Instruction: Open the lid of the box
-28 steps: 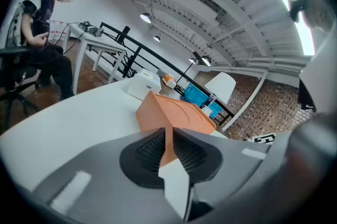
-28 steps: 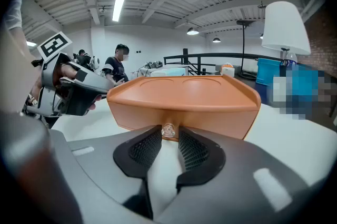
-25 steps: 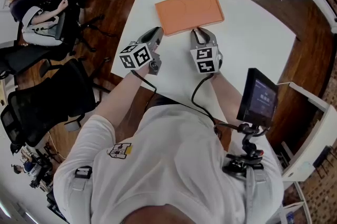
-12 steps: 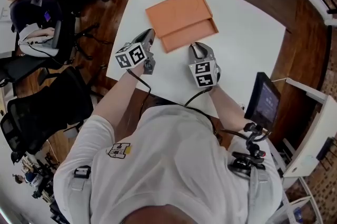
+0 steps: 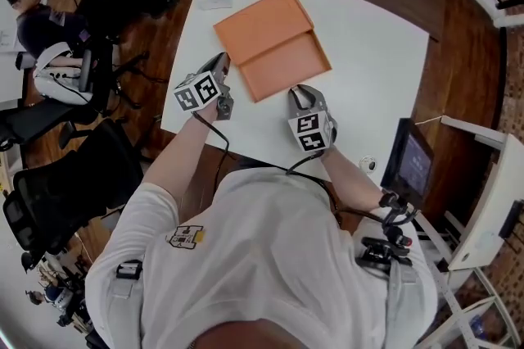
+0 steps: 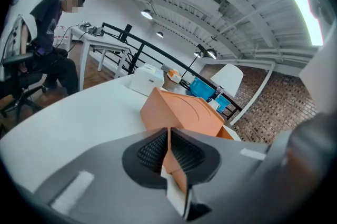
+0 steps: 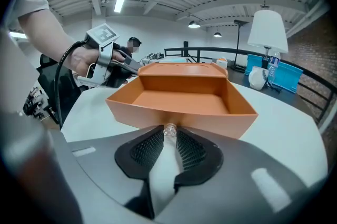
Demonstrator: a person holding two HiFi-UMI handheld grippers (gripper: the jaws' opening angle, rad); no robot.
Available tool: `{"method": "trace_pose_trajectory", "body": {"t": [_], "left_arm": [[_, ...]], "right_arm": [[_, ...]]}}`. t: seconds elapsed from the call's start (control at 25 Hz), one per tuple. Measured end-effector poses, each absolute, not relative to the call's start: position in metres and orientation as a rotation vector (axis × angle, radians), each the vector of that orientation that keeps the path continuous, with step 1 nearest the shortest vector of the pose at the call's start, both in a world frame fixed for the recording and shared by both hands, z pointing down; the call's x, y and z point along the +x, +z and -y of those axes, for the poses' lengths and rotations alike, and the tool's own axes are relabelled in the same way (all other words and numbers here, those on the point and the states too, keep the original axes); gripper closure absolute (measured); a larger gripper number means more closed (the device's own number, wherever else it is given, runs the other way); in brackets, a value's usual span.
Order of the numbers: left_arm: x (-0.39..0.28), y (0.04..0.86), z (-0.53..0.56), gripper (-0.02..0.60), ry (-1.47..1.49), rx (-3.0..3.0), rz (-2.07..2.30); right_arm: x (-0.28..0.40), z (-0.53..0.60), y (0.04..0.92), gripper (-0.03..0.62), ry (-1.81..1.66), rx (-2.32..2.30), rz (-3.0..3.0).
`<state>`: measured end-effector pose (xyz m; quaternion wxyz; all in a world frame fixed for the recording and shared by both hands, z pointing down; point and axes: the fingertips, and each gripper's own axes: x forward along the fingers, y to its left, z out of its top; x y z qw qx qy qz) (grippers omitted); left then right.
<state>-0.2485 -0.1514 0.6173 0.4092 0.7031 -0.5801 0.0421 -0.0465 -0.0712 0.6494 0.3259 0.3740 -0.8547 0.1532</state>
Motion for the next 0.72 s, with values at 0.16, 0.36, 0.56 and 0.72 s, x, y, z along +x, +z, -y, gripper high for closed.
{"method": "trace_pose_trajectory", "body": {"t": [0.16, 0.36, 0.56, 0.72], "left_arm": [[-0.247, 0.620, 0.150, 0.563, 0.125, 1.772, 1.461], [-0.257, 0.614, 0.131, 0.563, 0.149, 1.761, 1.502], [-0.226, 0.616, 0.056, 0.581, 0.189, 1.772, 1.477], [-0.162, 0.620, -0.017, 0.581, 0.232, 1.802, 1.407]], "right_arm": [[-0.045, 0.072, 0.650, 0.519, 0.406, 0.966, 2.252], [-0.030, 0.064, 0.639, 0.507, 0.436, 1.000, 2.278], [0.018, 0.038, 0.628, 0.592, 0.371, 1.045, 2.244], [0.061, 0.010, 0.622, 0.594, 0.355, 1.068, 2.241]]}}
